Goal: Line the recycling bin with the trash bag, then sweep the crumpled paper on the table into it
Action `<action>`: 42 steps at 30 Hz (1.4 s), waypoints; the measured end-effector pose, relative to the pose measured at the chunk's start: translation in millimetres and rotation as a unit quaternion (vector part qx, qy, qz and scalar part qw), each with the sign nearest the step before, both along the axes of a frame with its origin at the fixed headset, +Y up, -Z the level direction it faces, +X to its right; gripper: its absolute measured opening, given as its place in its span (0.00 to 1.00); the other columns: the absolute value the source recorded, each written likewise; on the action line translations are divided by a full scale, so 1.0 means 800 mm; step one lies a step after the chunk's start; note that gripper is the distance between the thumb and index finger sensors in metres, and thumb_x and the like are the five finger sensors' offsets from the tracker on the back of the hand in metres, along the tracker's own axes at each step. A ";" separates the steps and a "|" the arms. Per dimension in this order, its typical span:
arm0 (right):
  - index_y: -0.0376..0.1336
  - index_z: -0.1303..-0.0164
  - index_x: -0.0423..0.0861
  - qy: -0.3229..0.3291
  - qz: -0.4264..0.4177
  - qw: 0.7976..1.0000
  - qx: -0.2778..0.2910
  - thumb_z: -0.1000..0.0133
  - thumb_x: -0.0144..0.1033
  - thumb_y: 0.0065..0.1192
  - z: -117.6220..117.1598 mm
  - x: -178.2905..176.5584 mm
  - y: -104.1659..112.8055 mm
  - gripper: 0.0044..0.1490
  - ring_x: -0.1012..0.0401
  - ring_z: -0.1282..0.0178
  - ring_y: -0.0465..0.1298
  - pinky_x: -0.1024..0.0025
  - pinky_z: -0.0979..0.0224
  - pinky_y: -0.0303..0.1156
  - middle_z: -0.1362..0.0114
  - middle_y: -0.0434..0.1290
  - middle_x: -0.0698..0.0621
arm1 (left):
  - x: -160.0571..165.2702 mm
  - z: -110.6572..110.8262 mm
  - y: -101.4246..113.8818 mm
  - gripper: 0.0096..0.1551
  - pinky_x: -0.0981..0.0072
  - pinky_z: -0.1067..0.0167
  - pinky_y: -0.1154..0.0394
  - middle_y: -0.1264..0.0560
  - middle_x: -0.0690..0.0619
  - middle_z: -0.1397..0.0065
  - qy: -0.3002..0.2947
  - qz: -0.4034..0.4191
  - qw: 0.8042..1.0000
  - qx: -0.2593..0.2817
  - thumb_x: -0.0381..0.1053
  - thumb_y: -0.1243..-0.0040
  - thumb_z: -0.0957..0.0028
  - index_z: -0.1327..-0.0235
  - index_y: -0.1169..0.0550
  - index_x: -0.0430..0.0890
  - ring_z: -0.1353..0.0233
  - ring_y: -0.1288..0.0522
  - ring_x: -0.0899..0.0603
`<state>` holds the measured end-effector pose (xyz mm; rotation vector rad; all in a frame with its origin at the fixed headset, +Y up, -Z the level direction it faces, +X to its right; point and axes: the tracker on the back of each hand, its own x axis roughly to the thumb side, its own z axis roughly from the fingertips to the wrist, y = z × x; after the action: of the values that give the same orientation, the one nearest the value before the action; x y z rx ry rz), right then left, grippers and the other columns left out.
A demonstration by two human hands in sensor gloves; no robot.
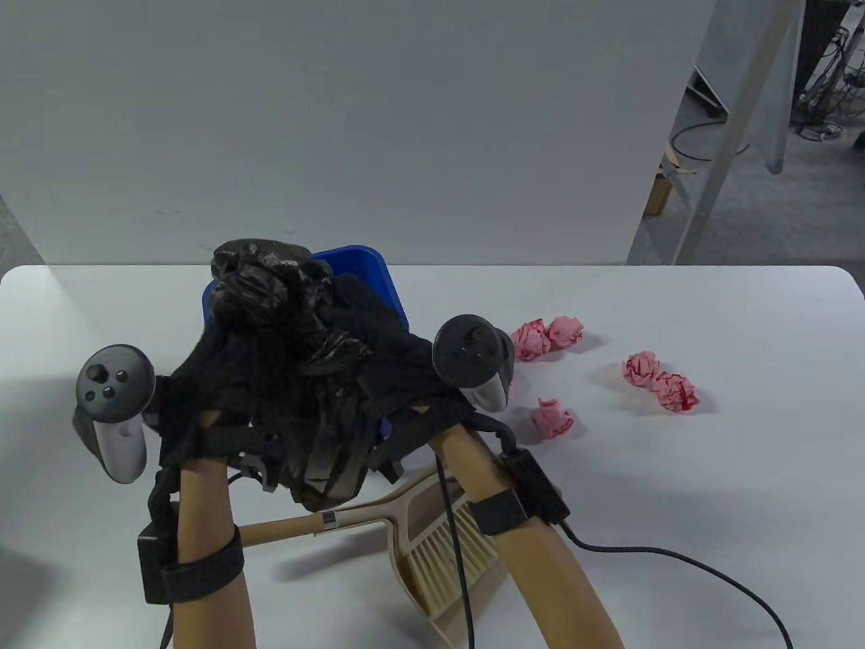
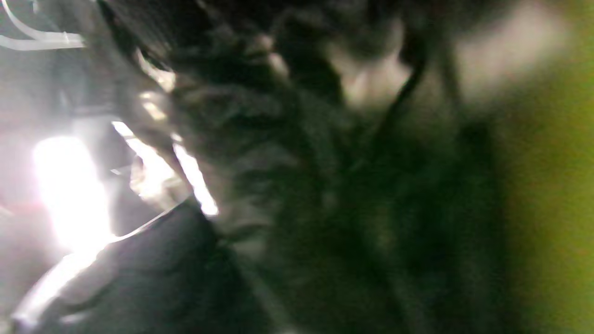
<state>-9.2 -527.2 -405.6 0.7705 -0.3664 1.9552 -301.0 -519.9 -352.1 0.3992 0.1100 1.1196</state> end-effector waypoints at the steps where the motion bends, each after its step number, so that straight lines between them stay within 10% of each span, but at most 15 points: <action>1: 0.63 0.27 0.56 -0.038 0.020 0.999 0.013 0.33 0.48 0.49 0.000 0.011 -0.003 0.25 0.33 0.17 0.56 0.23 0.27 0.53 0.10 0.53 0.37 | -0.012 0.004 -0.001 0.31 0.38 0.36 0.28 0.32 0.40 0.16 0.036 0.002 0.999 -0.014 0.55 0.51 0.32 0.15 0.33 0.52 0.29 0.25 0.34; 9: 0.56 0.20 0.61 -0.214 0.092 0.972 -0.017 0.33 0.41 0.51 -0.019 0.085 -0.045 0.28 0.36 0.21 0.63 0.26 0.27 0.57 0.14 0.59 0.37 | -0.065 -0.009 -0.048 0.29 0.46 0.43 0.23 0.26 0.42 0.24 0.082 0.038 0.984 -0.155 0.49 0.47 0.33 0.17 0.32 0.49 0.41 0.20 0.43; 23: 0.46 0.14 0.57 -0.229 0.056 0.943 -0.233 0.32 0.44 0.47 -0.098 0.083 -0.097 0.34 0.35 0.21 0.62 0.27 0.27 0.57 0.14 0.59 0.36 | -0.097 -0.054 -0.126 0.40 0.22 0.27 0.43 0.39 0.52 0.10 0.106 0.089 0.974 -0.178 0.70 0.52 0.36 0.12 0.41 0.57 0.14 0.39 0.30; 31: 0.46 0.12 0.56 -0.028 -0.195 0.885 -0.421 0.32 0.51 0.44 -0.168 0.067 -0.136 0.36 0.32 0.17 0.53 0.24 0.26 0.52 0.09 0.53 0.39 | -0.120 -0.069 -0.145 0.33 0.26 0.24 0.45 0.43 0.59 0.07 0.009 0.204 0.968 -0.143 0.66 0.57 0.31 0.12 0.43 0.63 0.10 0.46 0.33; 42: 0.41 0.10 0.57 0.129 -0.226 0.850 -0.458 0.32 0.55 0.41 -0.194 0.031 -0.191 0.39 0.29 0.15 0.42 0.21 0.26 0.44 0.05 0.44 0.42 | -0.098 -0.109 -0.182 0.36 0.27 0.21 0.50 0.57 0.62 0.04 -0.188 0.300 0.927 -0.124 0.65 0.63 0.30 0.10 0.54 0.67 0.09 0.64 0.33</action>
<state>15.6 -679.7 -560.7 0.2556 0.5021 1.3117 -379.8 -665.6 -439.4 -0.0978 0.0332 1.7444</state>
